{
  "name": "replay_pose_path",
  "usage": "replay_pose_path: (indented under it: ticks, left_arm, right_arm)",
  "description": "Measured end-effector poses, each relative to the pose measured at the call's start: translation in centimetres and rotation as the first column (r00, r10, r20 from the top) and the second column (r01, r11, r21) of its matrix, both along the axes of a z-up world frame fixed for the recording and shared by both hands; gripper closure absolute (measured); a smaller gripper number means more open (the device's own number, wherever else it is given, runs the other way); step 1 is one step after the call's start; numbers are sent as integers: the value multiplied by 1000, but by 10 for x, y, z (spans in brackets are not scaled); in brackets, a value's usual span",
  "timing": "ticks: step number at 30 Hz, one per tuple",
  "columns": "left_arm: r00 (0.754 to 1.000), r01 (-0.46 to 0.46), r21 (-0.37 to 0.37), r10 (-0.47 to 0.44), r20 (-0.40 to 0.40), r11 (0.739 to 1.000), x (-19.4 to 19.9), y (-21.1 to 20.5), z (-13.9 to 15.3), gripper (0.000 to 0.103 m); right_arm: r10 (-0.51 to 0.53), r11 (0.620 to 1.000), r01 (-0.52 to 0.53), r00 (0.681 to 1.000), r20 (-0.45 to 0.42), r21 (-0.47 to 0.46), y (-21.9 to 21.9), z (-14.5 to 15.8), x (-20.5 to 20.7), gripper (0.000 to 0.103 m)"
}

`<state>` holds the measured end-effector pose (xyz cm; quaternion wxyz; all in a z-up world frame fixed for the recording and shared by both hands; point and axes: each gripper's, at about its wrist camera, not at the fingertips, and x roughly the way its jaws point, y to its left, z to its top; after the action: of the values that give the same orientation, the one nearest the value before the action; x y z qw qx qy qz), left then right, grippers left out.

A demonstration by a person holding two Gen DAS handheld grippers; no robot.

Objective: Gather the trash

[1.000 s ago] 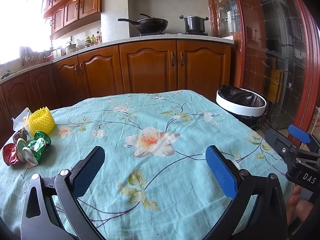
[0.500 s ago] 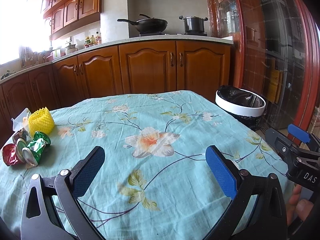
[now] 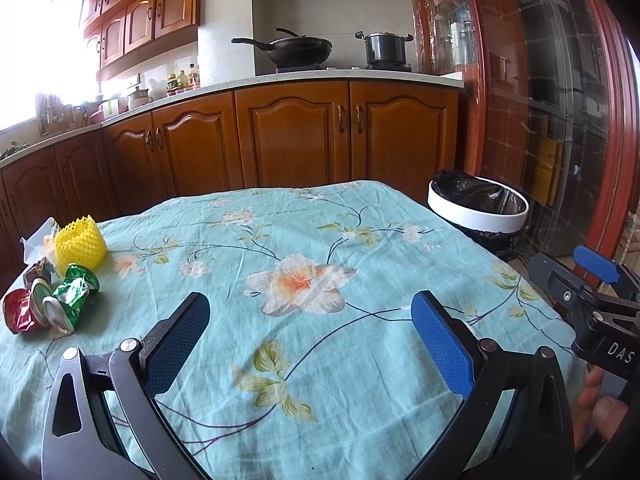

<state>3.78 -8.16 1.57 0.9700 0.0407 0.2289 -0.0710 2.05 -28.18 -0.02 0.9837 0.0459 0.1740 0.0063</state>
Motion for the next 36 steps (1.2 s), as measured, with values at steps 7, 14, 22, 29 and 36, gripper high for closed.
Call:
replay_pose_path:
  ticks: [7, 14, 22, 29, 36]
  left_arm:
    - [1000, 4, 1, -4, -1, 1000, 2, 1, 0, 0]
    - [1000, 4, 0, -4, -1, 1000, 2, 0, 0, 0]
    - [1000, 11, 1, -11, -4, 1000, 4, 1, 0, 0]
    - [1000, 19, -2, -19, -11, 1000, 7, 1, 0, 0]
    - [999, 29, -10, -29, -18, 1000, 8, 2, 1, 0]
  right_arm:
    - [1, 1000, -1, 1000, 1, 0, 0, 1, 0, 0]
    - [1, 1000, -1, 1000, 1, 0, 0, 2, 0, 0]
    - [1, 1000, -1, 1000, 0, 1, 0, 2, 0, 0]
    - [-4, 1000, 4, 1000, -9, 6, 0, 4, 3, 0]
    - [-8, 1000, 8, 1000, -19, 15, -1, 4, 6, 0]
